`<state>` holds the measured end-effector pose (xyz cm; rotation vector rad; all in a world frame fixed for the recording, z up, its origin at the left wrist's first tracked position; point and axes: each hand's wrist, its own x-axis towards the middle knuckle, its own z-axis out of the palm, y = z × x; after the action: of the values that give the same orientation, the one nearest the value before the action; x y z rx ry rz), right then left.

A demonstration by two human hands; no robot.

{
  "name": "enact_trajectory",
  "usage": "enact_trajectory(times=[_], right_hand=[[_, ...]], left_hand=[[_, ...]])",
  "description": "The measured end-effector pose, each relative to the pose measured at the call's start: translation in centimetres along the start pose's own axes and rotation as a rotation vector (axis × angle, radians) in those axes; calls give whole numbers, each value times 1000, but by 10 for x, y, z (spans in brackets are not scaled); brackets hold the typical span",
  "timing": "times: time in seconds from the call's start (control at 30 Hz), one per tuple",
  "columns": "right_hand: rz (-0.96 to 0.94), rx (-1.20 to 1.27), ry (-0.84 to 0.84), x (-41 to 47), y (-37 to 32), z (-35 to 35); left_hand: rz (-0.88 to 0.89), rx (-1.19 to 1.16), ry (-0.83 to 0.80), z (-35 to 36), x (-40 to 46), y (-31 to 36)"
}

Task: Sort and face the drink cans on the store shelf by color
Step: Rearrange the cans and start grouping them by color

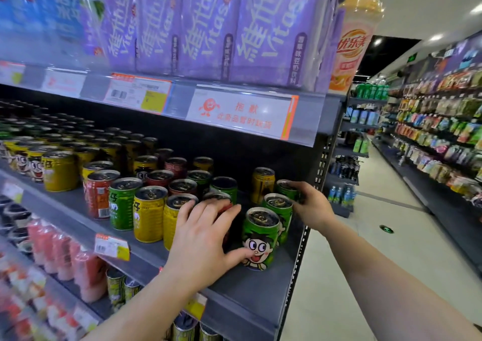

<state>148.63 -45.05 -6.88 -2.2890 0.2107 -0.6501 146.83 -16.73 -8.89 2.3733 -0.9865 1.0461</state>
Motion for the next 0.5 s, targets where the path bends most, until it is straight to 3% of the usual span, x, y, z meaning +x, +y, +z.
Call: enact_trajectory(times=[0.3, 0.5], right_hand=[[28, 53, -201, -20, -15, -24], [-80, 90, -74, -13, -72, -17]], left_hand=[[-4, -41, -51, -5, -1, -1], [-83, -109, -58, -33, 16, -35]])
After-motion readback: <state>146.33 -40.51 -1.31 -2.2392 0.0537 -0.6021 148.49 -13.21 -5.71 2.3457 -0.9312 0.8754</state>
